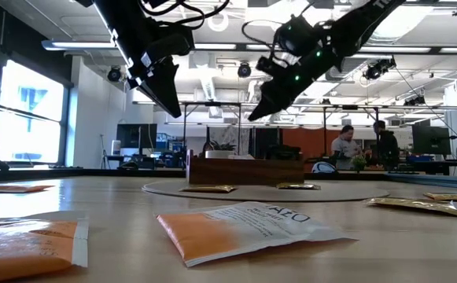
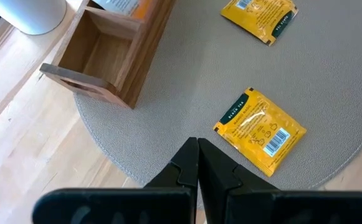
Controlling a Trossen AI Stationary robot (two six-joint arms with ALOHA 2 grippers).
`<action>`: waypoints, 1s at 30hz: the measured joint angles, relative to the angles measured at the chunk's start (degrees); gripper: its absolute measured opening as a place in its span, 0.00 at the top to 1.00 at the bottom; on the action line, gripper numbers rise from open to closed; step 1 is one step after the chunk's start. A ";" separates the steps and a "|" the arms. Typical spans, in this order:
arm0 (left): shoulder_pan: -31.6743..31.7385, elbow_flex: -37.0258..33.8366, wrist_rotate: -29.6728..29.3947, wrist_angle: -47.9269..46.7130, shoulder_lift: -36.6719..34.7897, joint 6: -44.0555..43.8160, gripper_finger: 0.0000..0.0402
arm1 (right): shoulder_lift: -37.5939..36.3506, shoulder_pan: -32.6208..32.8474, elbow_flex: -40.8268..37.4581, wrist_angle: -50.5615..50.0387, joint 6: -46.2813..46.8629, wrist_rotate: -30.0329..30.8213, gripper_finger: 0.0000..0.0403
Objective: Pick & Place Tea
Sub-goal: Put the orange tea bag into the middle section of the wooden organizer
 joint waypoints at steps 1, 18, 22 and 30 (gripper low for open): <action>0.00 0.00 0.00 0.01 0.00 0.00 1.00 | -1.00 0.49 0.00 -0.90 0.00 -0.75 0.77; 0.00 0.00 -0.07 0.66 0.00 0.00 1.00 | -8.58 36.67 0.02 -30.27 10.56 -3.47 0.72; 0.00 0.02 -0.04 1.57 0.00 -0.11 1.00 | -8.51 43.55 0.02 -30.17 17.46 -3.43 0.67; 0.00 0.02 2.04 4.02 0.00 -0.32 1.00 | -3.71 54.60 0.02 -31.70 30.34 -0.31 0.57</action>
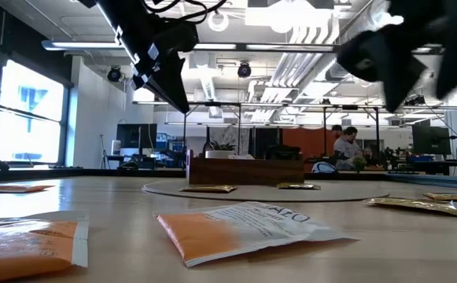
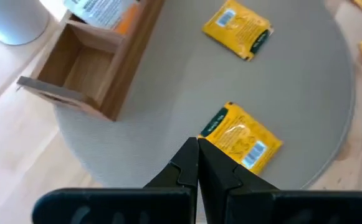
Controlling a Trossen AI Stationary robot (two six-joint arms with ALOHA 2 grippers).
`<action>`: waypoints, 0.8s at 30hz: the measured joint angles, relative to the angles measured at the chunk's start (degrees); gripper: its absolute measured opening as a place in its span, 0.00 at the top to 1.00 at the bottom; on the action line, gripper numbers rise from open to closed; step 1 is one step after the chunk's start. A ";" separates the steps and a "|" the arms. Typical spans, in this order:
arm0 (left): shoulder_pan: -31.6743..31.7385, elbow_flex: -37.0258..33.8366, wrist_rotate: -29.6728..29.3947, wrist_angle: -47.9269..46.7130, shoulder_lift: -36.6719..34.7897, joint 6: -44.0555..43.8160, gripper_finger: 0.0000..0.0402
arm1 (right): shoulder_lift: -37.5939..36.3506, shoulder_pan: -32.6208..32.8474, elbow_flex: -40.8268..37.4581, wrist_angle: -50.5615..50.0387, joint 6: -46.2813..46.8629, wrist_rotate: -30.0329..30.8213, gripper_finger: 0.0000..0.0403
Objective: Pick & Place Tea
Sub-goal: Put the orange tea bag into the middle section of the wooden organizer
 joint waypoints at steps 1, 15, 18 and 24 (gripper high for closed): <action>0.00 -0.01 0.50 0.37 0.00 -0.01 1.00 | 0.94 1.12 0.00 -0.09 0.82 0.26 0.56; -1.59 0.00 1.11 2.39 0.00 0.19 1.00 | 8.93 9.43 0.00 -9.57 14.34 0.15 0.57; -1.60 0.00 1.13 2.45 0.00 0.19 1.00 | 9.66 9.37 -0.02 -9.69 13.90 -0.29 0.57; -3.06 0.00 2.03 2.69 0.00 0.16 1.00 | 9.40 8.37 0.73 -1.78 4.45 10.16 0.57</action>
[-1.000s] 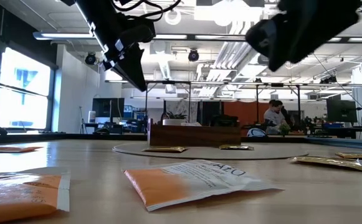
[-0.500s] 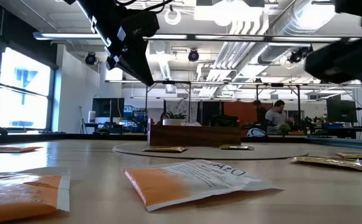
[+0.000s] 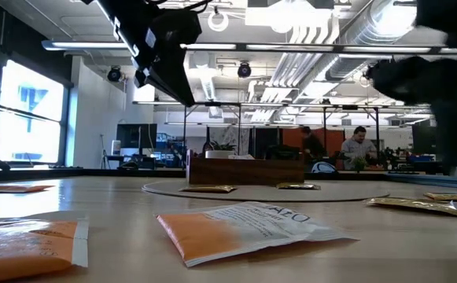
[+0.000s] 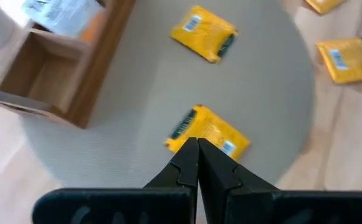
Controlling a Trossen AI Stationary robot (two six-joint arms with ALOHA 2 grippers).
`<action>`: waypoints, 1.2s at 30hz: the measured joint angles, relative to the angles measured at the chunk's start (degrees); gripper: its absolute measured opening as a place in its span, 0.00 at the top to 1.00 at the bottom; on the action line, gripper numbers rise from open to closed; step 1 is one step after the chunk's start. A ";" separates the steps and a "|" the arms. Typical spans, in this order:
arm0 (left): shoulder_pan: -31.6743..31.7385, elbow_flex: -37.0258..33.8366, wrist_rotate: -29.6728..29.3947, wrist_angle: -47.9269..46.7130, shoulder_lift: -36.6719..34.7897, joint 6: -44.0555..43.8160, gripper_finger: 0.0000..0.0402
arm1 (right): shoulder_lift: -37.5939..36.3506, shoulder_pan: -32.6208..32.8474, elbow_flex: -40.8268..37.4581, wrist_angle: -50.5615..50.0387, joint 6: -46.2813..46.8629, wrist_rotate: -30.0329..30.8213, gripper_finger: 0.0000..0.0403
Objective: Pick & Place Tea
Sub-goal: Put the orange tea bag into the middle section of the wooden organizer
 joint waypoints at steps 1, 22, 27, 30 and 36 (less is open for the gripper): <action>-0.77 0.00 0.22 0.27 0.00 0.00 1.00 | 0.00 -0.56 0.05 2.34 -1.42 2.37 0.57; -24.06 -0.04 0.42 19.56 18.07 0.69 1.00 | 0.17 -11.02 -17.53 54.34 11.60 1.45 0.57; -23.91 -0.06 2.69 23.55 21.75 2.59 1.00 | 3.58 -9.73 -15.59 54.58 11.79 3.08 0.57; -23.91 0.00 2.60 24.07 22.12 3.16 1.00 | 8.00 -9.52 -13.35 54.60 11.54 1.28 0.57; -25.21 0.00 7.40 28.20 22.21 9.48 1.00 | 14.16 -9.94 -9.38 56.12 11.69 -1.73 0.57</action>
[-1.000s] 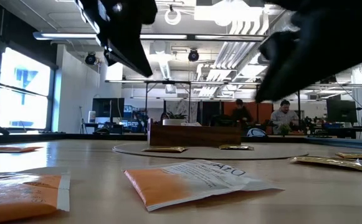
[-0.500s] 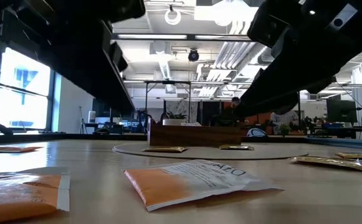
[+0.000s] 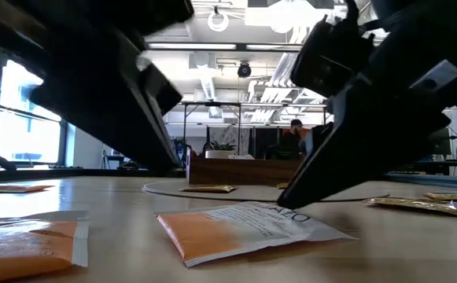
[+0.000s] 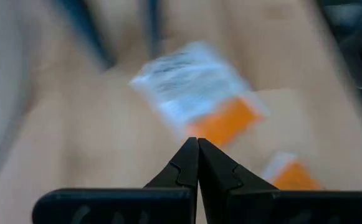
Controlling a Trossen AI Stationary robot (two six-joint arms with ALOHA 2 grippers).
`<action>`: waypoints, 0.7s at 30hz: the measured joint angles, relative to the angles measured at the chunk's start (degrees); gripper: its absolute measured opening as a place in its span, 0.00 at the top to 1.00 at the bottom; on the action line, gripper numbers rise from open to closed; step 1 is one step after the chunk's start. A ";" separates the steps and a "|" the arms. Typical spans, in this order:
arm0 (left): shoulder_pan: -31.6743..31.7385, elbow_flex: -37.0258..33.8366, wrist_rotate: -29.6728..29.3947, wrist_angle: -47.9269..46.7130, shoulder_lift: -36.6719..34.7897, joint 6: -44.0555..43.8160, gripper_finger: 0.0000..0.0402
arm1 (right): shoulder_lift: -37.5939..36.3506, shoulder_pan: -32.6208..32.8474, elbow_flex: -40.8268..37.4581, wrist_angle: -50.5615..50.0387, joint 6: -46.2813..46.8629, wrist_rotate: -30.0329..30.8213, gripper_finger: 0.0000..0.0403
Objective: Pick & Place Tea
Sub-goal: Put the orange tea bag into the middle section of the wooden organizer
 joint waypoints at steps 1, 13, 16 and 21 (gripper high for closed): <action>-0.45 0.00 1.41 1.12 0.00 1.57 1.00 | 0.31 -0.17 0.19 0.45 -0.05 -0.44 0.57; 2.42 0.02 6.47 5.02 4.05 4.90 1.00 | 0.51 -0.58 0.28 1.04 0.24 -2.79 0.57; 4.12 0.00 8.68 5.16 4.52 4.76 1.00 | 0.51 -0.54 0.28 0.99 0.29 -2.89 0.57; 4.69 0.02 11.10 5.40 5.27 5.36 1.00 | 0.51 -0.52 0.28 0.91 0.38 -3.86 0.57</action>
